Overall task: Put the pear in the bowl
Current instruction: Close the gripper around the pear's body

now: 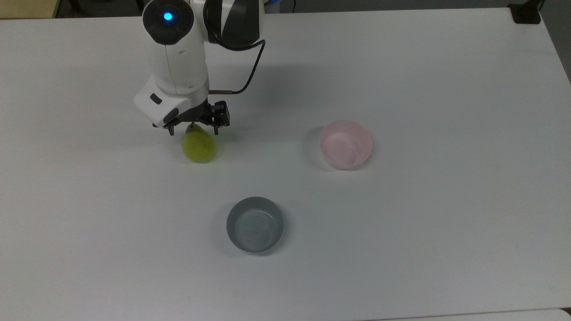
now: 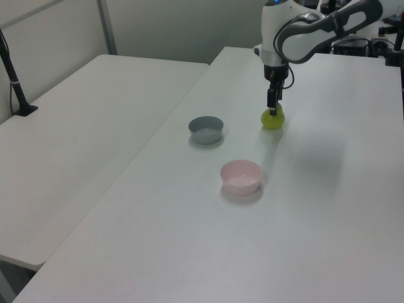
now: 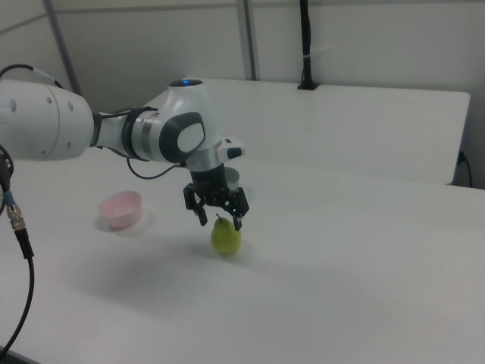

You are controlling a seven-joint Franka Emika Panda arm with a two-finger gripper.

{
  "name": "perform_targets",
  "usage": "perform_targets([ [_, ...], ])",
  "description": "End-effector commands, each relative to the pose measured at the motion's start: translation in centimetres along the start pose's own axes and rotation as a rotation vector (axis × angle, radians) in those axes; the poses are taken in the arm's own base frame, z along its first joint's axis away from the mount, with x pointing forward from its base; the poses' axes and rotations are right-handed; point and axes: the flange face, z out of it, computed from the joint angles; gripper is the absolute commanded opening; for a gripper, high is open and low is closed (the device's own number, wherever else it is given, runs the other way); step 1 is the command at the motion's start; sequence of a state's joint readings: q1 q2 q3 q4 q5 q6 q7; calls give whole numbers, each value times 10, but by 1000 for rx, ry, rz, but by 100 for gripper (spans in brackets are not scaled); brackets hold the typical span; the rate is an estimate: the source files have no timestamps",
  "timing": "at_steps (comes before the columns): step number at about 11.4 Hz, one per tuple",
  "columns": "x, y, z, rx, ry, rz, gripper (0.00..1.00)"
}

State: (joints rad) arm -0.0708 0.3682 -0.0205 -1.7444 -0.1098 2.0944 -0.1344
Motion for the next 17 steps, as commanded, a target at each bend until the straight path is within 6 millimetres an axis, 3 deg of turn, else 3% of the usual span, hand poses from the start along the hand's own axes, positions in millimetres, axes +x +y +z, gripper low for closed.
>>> perform_targets([
  [1, -1, -2, 14, -18, 19, -25, 100],
  [5, 7, -8, 43, -19, 29, -38, 100],
  [10, 6, -8, 51, -16, 22, -42, 100],
  [11, 5, -9, 52, -18, 19, -48, 93],
  [14, 2, -10, 57, -26, 2, -60, 51],
  [16, -1, -11, 47, -27, -10, -57, 45],
  [17, -2, -9, 31, -27, -18, -53, 45],
])
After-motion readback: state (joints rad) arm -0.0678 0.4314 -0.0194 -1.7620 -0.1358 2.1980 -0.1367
